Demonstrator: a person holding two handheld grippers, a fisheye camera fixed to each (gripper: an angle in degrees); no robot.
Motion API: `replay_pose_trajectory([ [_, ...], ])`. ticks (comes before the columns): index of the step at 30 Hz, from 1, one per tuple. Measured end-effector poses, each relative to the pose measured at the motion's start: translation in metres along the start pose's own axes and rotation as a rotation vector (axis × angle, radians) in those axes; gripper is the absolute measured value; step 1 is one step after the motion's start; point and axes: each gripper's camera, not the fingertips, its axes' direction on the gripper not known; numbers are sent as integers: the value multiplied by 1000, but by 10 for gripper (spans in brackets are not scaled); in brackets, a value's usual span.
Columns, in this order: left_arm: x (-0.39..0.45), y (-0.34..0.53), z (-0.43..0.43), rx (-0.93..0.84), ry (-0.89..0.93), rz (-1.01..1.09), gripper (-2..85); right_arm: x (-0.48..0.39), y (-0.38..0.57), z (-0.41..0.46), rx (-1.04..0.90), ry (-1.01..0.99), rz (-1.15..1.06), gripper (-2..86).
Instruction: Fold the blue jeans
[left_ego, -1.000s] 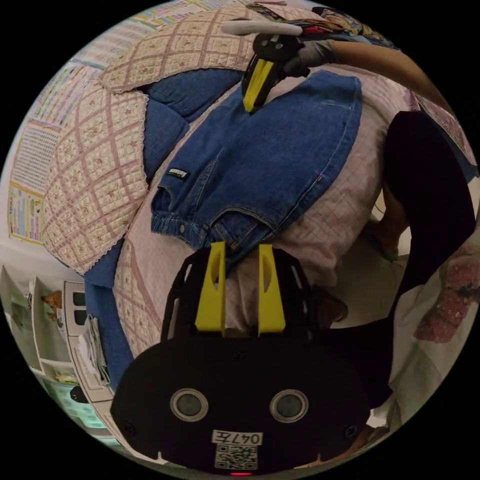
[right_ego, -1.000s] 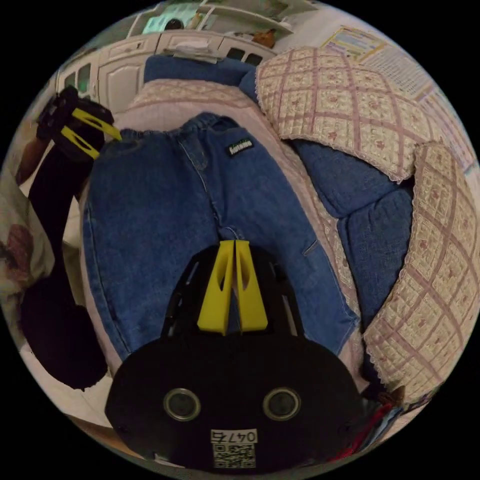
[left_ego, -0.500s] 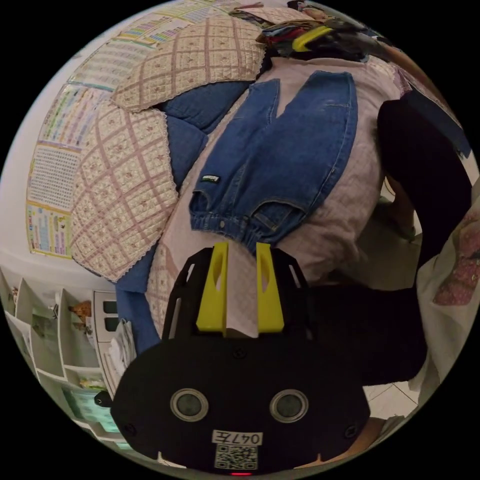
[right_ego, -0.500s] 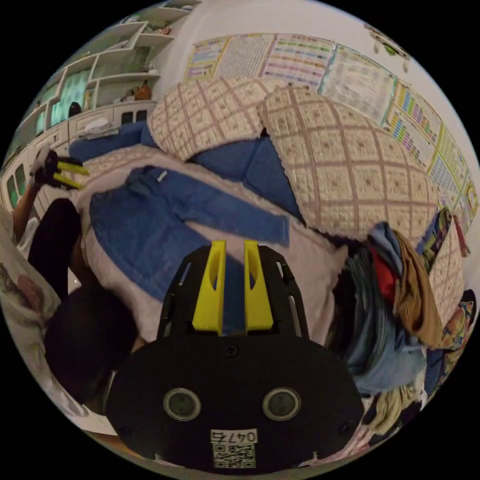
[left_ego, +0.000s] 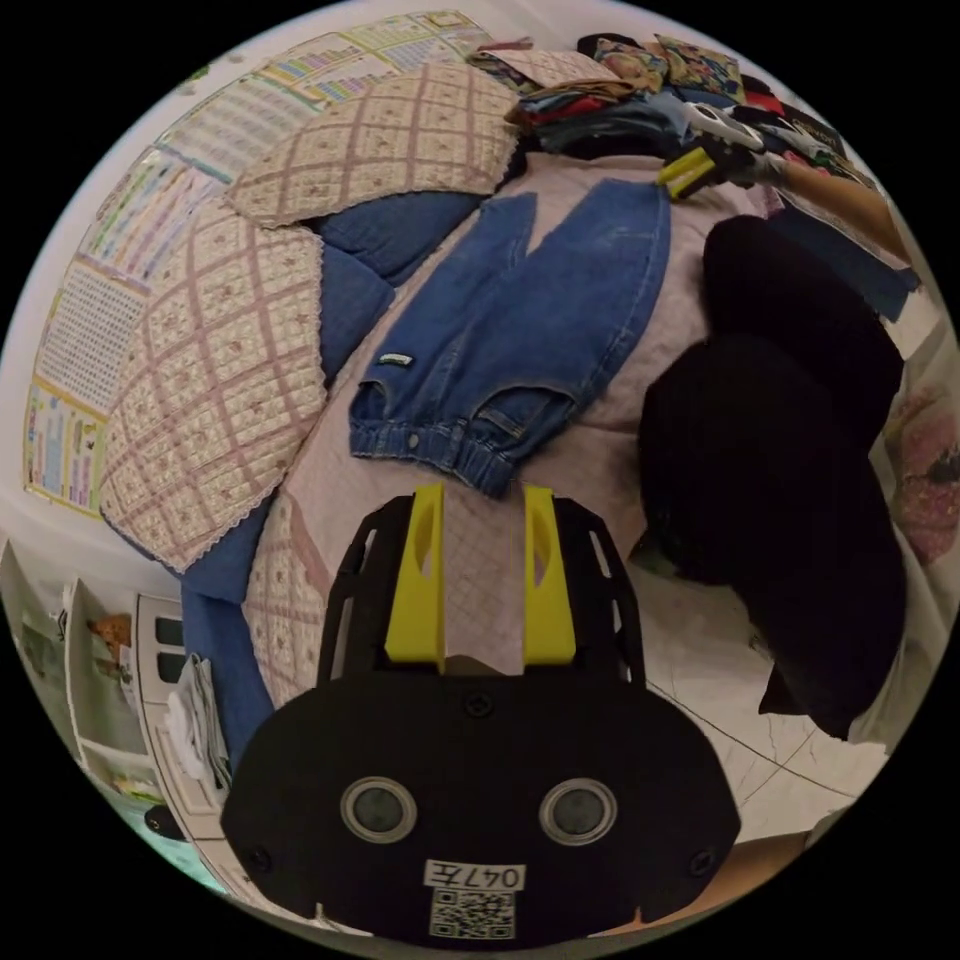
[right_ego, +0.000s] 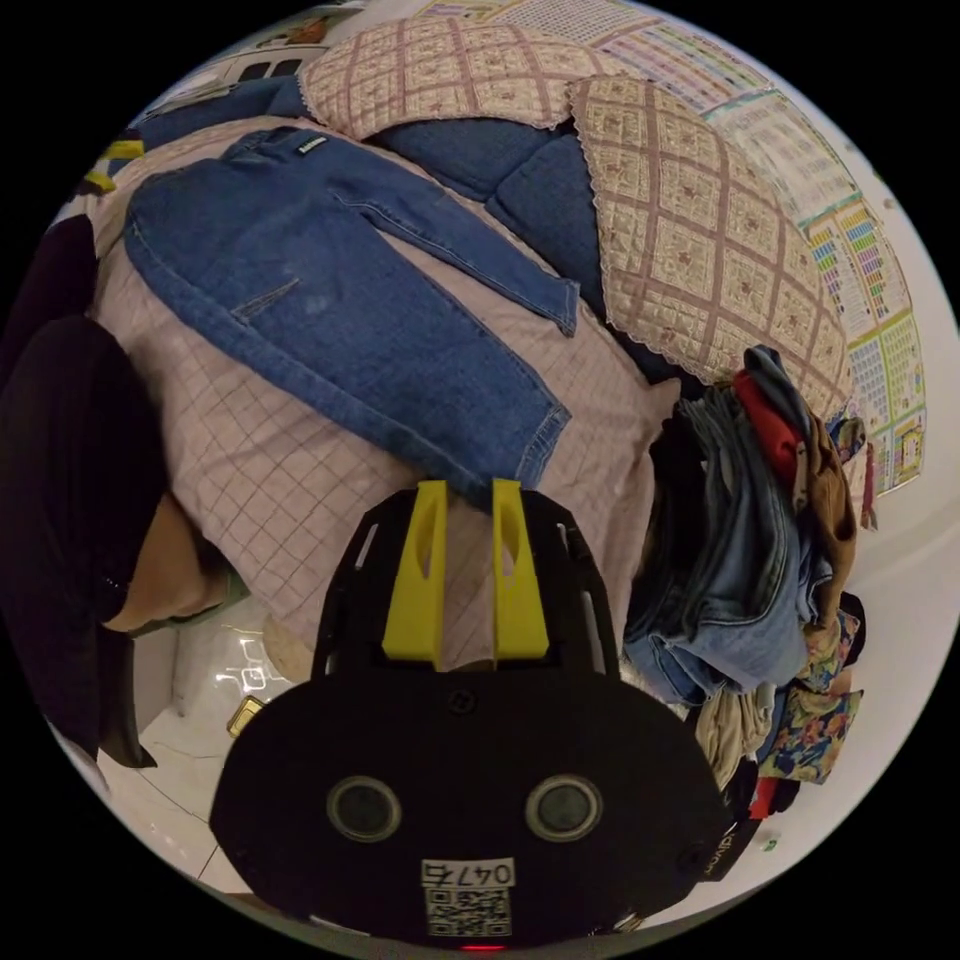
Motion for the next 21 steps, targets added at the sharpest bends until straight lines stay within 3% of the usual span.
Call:
replay_pose_trajectory([
  [4, 13, 4, 18, 97, 4, 16, 116, -7, -2, -10, 23, 44, 10, 1],
  [11, 21, -2, 104, 41, -66, 33, 70, -2, -1, -21, 63, 59, 40, -1],
  [18, -21, 22, 76, 104, -123, -40, 8, 26, -6, -50, 191, 101, 138, -1],
  [21, -28, 47, 81, 64, 5, -3, 4, 28, 1, -42, 189, 45, 130, -2],
])
